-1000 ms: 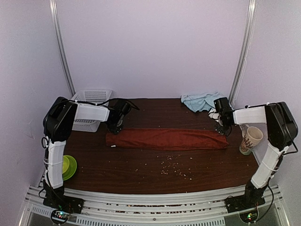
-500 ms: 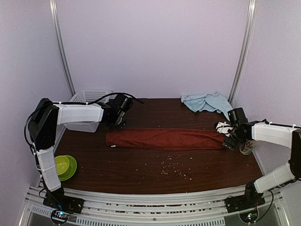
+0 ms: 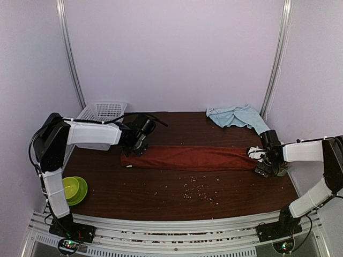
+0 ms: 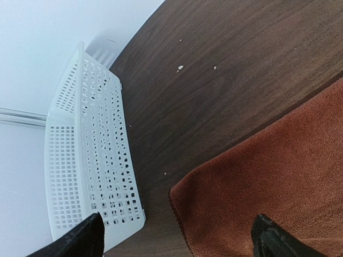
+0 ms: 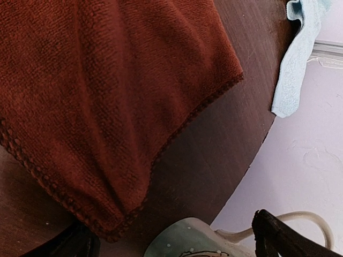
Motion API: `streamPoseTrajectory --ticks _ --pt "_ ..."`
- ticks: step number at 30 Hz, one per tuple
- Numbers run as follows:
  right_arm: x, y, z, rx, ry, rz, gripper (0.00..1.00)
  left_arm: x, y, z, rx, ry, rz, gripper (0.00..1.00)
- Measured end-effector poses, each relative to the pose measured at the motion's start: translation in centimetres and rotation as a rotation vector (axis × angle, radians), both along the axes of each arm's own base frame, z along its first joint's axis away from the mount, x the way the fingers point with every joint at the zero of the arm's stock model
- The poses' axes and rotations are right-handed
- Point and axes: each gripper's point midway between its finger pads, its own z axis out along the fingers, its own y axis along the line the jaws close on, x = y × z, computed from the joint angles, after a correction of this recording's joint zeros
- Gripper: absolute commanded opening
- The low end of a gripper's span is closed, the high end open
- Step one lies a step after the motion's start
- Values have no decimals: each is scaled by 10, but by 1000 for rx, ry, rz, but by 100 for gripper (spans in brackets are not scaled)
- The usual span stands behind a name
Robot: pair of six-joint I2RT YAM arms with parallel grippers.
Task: Roll the towels
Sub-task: Smooth out the towel at the center of the board.
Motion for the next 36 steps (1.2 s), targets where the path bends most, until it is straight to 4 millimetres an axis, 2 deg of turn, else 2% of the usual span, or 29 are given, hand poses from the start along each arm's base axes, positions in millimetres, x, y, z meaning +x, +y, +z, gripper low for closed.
streamPoseTrajectory --ticks 9,13,16,19,21,22,24,27,29,31,36 --pt "16 7 12 47 -56 6 100 0 0 -11 14 18 2 98" --pt "17 17 18 100 -39 32 100 0 0 -14 18 22 1 98" --pt "23 30 41 169 -58 66 100 0 1 -17 24 27 2 98" --pt "34 41 79 235 -139 94 100 0 2 -25 37 39 5 98" --pt "41 44 91 255 -168 97 100 1 2 -32 47 50 8 98" --pt "44 45 90 260 -167 95 100 1 3 -36 51 56 10 98" --pt "47 45 77 262 -137 85 100 2 6 -42 59 69 14 98" --pt "43 44 42 256 -52 67 100 4 11 -48 69 82 19 98" --pt "35 42 15 247 17 53 100 5 13 -51 71 87 24 98" --pt "27 40 -3 239 66 44 100 7 16 -55 73 94 28 98" --pt "32 38 -7 228 47 38 100 14 21 -58 73 101 41 98"
